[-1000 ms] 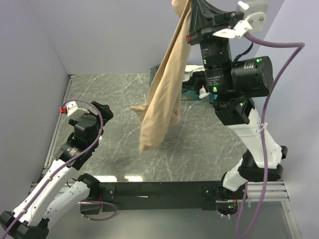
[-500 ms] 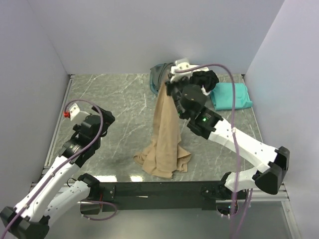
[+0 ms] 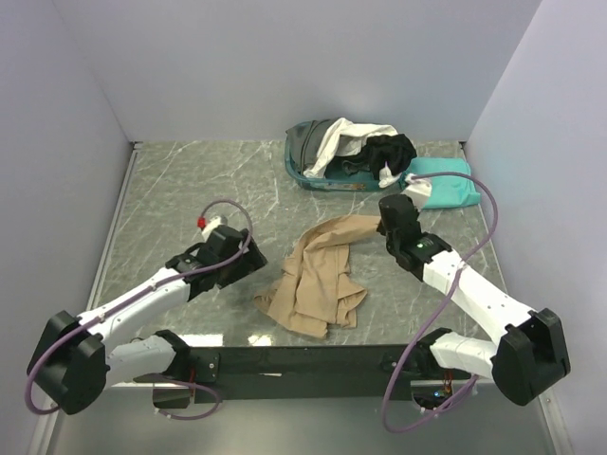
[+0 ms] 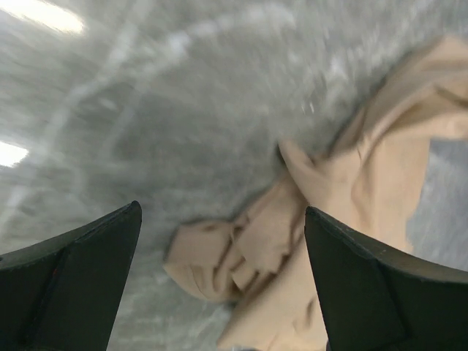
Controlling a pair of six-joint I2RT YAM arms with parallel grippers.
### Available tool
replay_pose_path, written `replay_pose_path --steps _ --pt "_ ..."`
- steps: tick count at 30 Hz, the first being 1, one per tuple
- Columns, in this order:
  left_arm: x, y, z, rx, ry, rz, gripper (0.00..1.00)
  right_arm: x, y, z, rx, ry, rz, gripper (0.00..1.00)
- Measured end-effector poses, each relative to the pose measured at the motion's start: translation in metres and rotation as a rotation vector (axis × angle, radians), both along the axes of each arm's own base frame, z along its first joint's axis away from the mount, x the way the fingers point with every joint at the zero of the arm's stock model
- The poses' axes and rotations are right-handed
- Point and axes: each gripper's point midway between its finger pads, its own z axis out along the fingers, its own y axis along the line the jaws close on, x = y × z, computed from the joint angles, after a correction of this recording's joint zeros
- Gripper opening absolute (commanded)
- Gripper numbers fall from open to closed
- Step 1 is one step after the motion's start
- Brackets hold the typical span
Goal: Fold and stack the t-shirts
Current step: Flatten the tshirt out
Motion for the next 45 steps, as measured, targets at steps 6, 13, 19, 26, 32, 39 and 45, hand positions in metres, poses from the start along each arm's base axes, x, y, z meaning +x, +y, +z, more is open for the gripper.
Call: replay_pose_path --steps 6,13,19,26,32,39,45 --pt "-0.025 -0.045 0.002 -0.072 0.016 -0.176 0.97 -0.014 -0.035 -0.019 0.034 0.031 -0.126 0.00" --pt "-0.075 -0.072 -0.006 -0.097 0.057 -0.361 0.90 -0.015 -0.036 -0.022 0.064 0.034 -0.135 0.00" --pt "-0.103 -0.064 -0.025 -0.039 0.135 -0.407 0.75 -0.017 -0.035 -0.017 0.088 0.017 -0.120 0.00" --pt "-0.111 -0.070 -0.029 -0.046 0.143 -0.446 0.37 -0.017 -0.034 -0.014 0.100 0.008 -0.113 0.00" --pt "-0.101 -0.068 -0.028 0.015 0.137 -0.420 0.01 -0.017 -0.033 -0.014 0.102 0.010 -0.106 0.00" --pt "-0.061 -0.044 0.023 0.130 -0.022 -0.234 0.01 -0.020 -0.035 0.001 0.096 -0.023 -0.093 0.00" --pt "-0.006 -0.001 0.141 0.161 -0.345 0.088 0.01 -0.014 -0.035 0.065 0.118 -0.149 -0.072 0.00"
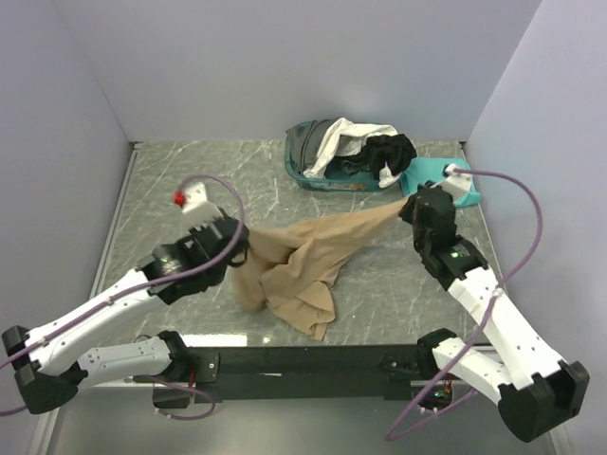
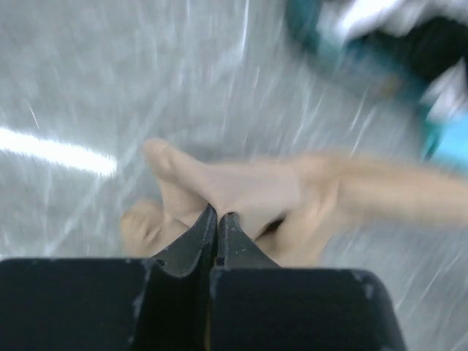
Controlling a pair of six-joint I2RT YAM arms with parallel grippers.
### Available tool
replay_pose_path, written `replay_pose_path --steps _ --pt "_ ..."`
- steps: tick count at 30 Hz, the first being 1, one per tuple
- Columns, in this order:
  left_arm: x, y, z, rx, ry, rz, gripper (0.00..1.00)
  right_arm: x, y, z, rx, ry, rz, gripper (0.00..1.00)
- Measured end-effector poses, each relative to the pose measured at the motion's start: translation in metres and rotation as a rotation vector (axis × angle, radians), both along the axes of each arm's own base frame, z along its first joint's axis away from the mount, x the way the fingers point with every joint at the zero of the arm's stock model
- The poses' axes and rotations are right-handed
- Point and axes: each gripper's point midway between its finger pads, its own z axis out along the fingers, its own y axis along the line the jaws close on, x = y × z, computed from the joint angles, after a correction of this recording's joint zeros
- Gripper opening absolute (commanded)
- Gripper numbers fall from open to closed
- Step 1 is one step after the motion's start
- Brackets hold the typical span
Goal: Fold and stack the t-shirts
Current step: Flatten the tshirt out
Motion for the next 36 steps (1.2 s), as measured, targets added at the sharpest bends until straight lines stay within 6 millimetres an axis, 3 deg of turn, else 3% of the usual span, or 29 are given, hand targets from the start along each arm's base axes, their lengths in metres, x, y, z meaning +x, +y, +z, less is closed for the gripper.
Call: replay_pose_path --steps 5,10,15,20,24,27,30,33,36 --pt "0.030 0.042 0.101 -0.009 -0.236 0.200 0.01 -0.001 -0.003 0.097 0.021 -0.204 0.013 0.00" --pt "0.035 0.075 0.191 -0.003 -0.414 0.304 0.01 -0.023 -0.013 0.189 0.029 -0.412 0.029 0.00" --pt "0.021 0.091 0.270 -0.031 -0.590 0.252 0.01 -0.057 -0.018 0.262 0.033 -0.569 0.085 0.00" --pt "-0.006 0.117 0.350 -0.100 -0.768 0.223 0.01 -0.101 -0.022 0.325 0.046 -0.722 0.157 0.00" --pt "-0.031 0.131 0.397 -0.150 -0.885 0.157 0.01 -0.152 -0.026 0.376 0.067 -0.870 0.236 0.00" --pt "-0.051 0.137 0.427 -0.192 -0.972 0.089 0.01 -0.186 -0.028 0.403 0.077 -0.960 0.290 0.00" --pt "-0.072 0.142 0.452 -0.236 -1.051 0.021 0.01 -0.211 -0.029 0.417 0.082 -1.020 0.331 0.00" --pt "-0.088 0.147 0.471 -0.257 -1.109 -0.024 0.01 -0.222 -0.027 0.421 0.083 -1.042 0.361 0.00" --pt "-0.096 0.148 0.483 -0.263 -1.144 -0.055 0.04 -0.220 -0.024 0.419 0.082 -1.031 0.373 0.00"
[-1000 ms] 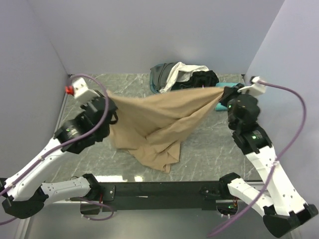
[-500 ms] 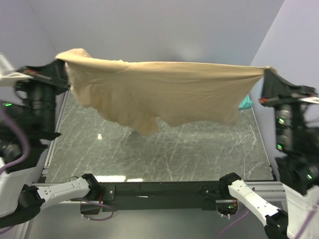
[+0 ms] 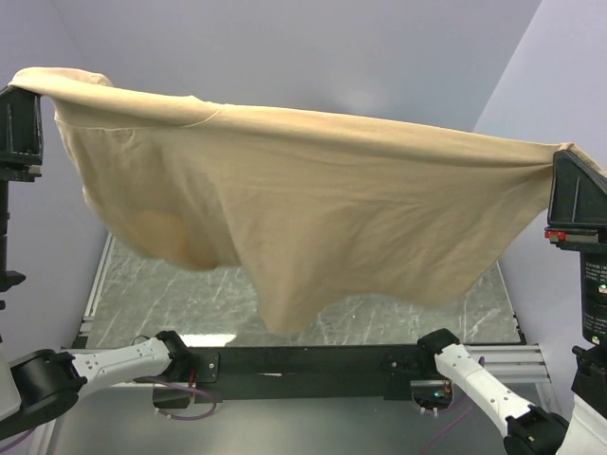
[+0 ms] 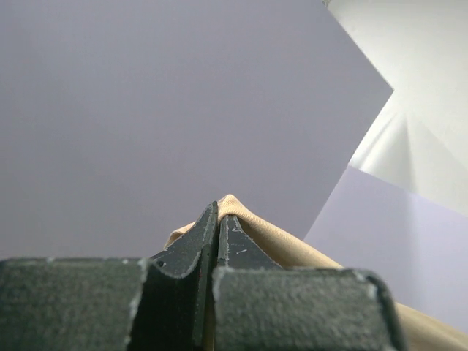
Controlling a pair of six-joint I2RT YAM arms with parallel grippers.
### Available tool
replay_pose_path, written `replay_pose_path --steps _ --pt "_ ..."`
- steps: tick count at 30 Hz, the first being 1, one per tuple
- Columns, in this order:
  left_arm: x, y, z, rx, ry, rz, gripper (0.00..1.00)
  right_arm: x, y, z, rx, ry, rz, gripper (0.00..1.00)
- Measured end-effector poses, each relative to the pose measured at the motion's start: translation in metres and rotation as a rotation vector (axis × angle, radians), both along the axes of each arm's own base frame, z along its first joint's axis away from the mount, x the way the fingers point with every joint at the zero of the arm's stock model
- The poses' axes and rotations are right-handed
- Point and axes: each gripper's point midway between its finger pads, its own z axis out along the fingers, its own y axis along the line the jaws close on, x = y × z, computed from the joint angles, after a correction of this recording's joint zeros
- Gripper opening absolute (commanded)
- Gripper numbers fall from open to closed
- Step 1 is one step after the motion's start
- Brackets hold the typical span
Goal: Fold and stack the t-shirts
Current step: Flatten the tshirt out
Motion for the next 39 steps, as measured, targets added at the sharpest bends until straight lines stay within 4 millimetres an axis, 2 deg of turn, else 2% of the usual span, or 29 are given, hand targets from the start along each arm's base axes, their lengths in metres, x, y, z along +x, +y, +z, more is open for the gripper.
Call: replay_pose_path --steps 3,6,8,10,11,12,13,14,15,16,17,18,19,20,21,22,23,25,29,30,31,34,36,39 --pt "0.008 -0.006 -0.005 0.026 0.005 0.024 0.02 0.005 0.000 -0.003 0.001 0.017 -0.008 0.00" --pt "0.039 -0.014 -0.026 0.062 0.066 0.146 0.06 0.024 -0.003 -0.011 0.021 0.065 -0.054 0.00" --pt "0.070 -0.023 -0.051 0.088 0.132 0.273 0.09 0.048 -0.004 -0.024 0.036 0.117 -0.100 0.00" --pt "0.112 -0.038 -0.092 0.141 0.238 0.393 0.06 0.088 -0.001 -0.054 0.033 0.221 -0.162 0.00" --pt "0.140 -0.043 -0.119 0.182 0.309 0.445 0.04 0.113 0.002 -0.075 0.026 0.283 -0.193 0.00" --pt "0.171 -0.049 -0.149 0.225 0.383 0.479 0.06 0.142 0.007 -0.106 0.007 0.369 -0.228 0.00" --pt "0.201 -0.051 -0.179 0.249 0.457 0.499 0.18 0.169 0.013 -0.138 -0.018 0.457 -0.256 0.00" --pt "0.227 -0.047 -0.214 0.274 0.539 0.527 0.59 0.197 0.019 -0.175 -0.044 0.545 -0.278 0.00" --pt "0.252 -0.044 -0.257 0.307 0.641 0.542 0.86 0.222 0.025 -0.218 -0.076 0.642 -0.290 0.05" --pt "0.274 -0.040 -0.309 0.336 0.759 0.554 0.99 0.236 0.028 -0.253 -0.101 0.719 -0.300 0.11" --pt "0.285 -0.035 -0.350 0.356 0.848 0.558 0.99 0.256 0.033 -0.308 -0.142 0.846 -0.301 0.18" --pt "0.291 -0.033 -0.389 0.384 0.937 0.552 0.99 0.267 0.036 -0.347 -0.173 0.940 -0.302 0.38" --pt "0.292 -0.034 -0.432 0.422 1.031 0.521 0.99 0.276 0.037 -0.395 -0.201 1.061 -0.304 0.52" --pt "0.288 -0.038 -0.462 0.447 1.096 0.488 0.99 0.278 0.035 -0.438 -0.231 1.176 -0.315 0.57" --pt "0.282 -0.042 -0.485 0.463 1.146 0.451 0.99 0.276 0.033 -0.470 -0.259 1.271 -0.323 0.59" --pt "0.276 -0.046 -0.499 0.470 1.177 0.423 0.99 0.272 0.030 -0.492 -0.281 1.344 -0.330 0.65" --pt "0.271 -0.049 -0.508 0.469 1.193 0.398 0.99 0.269 0.029 -0.504 -0.289 1.387 -0.335 0.66" --pt "0.264 -0.054 -0.512 0.448 1.195 0.363 0.99 0.268 0.028 -0.509 -0.286 1.407 -0.336 0.68" --pt "0.258 -0.056 -0.509 0.391 1.177 0.347 1.00 0.272 0.035 -0.492 -0.242 1.347 -0.298 0.73" --pt "0.257 -0.056 -0.511 0.379 1.180 0.347 0.99 0.273 0.037 -0.487 -0.229 1.327 -0.284 0.82" --pt "0.257 -0.056 -0.514 0.371 1.186 0.347 0.99 0.273 0.040 -0.483 -0.215 1.312 -0.268 0.86" --pt "0.253 -0.055 -0.530 0.361 1.224 0.351 0.99 0.270 0.049 -0.482 -0.194 1.290 -0.207 0.88" --pt "0.251 -0.053 -0.542 0.354 1.255 0.354 0.99 0.264 0.057 -0.490 -0.180 1.298 -0.152 0.89" --pt "0.246 -0.051 -0.556 0.340 1.293 0.351 0.99 0.250 0.070 -0.515 -0.173 1.345 -0.067 0.90"
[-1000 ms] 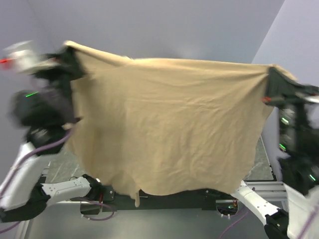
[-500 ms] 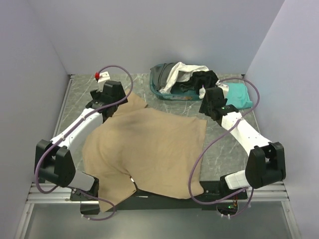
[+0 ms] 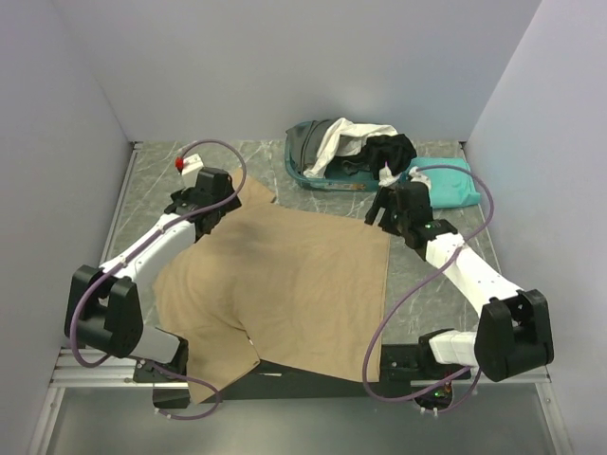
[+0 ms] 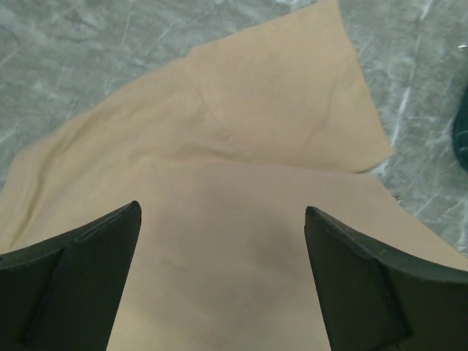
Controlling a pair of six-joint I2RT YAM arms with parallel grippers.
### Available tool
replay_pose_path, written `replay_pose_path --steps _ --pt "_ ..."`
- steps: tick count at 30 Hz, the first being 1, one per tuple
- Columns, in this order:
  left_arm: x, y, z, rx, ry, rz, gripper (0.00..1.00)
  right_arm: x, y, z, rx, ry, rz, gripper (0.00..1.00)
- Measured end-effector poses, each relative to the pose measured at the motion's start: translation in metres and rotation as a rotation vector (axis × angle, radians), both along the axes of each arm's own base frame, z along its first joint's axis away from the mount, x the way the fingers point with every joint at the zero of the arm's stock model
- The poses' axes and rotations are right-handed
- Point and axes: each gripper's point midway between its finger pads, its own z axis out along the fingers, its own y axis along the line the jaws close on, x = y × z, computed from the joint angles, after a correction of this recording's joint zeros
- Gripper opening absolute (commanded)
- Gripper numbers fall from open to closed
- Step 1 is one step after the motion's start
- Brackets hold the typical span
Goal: Fold and stack the t-shirts
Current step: Flatten the tshirt out
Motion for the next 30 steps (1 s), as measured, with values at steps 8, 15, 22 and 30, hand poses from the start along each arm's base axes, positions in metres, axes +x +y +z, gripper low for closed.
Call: replay_pose_path --steps 8,15,22,30 --pt "-0.028 0.033 -0.054 -0.042 0.108 0.098 1.00 -0.019 0.046 -0.045 0.057 0.129 0.148 0.91" --pt "-0.058 0.063 -0.081 -0.117 0.123 0.215 0.99 -0.017 0.050 -0.094 -0.018 0.283 0.141 0.91" --pt "-0.054 0.068 -0.089 -0.147 0.123 0.236 0.99 0.010 0.033 -0.103 -0.107 0.309 0.063 0.90" --pt "-0.049 0.063 -0.115 -0.150 0.206 0.231 1.00 0.033 0.003 -0.116 -0.143 0.357 0.001 0.82"
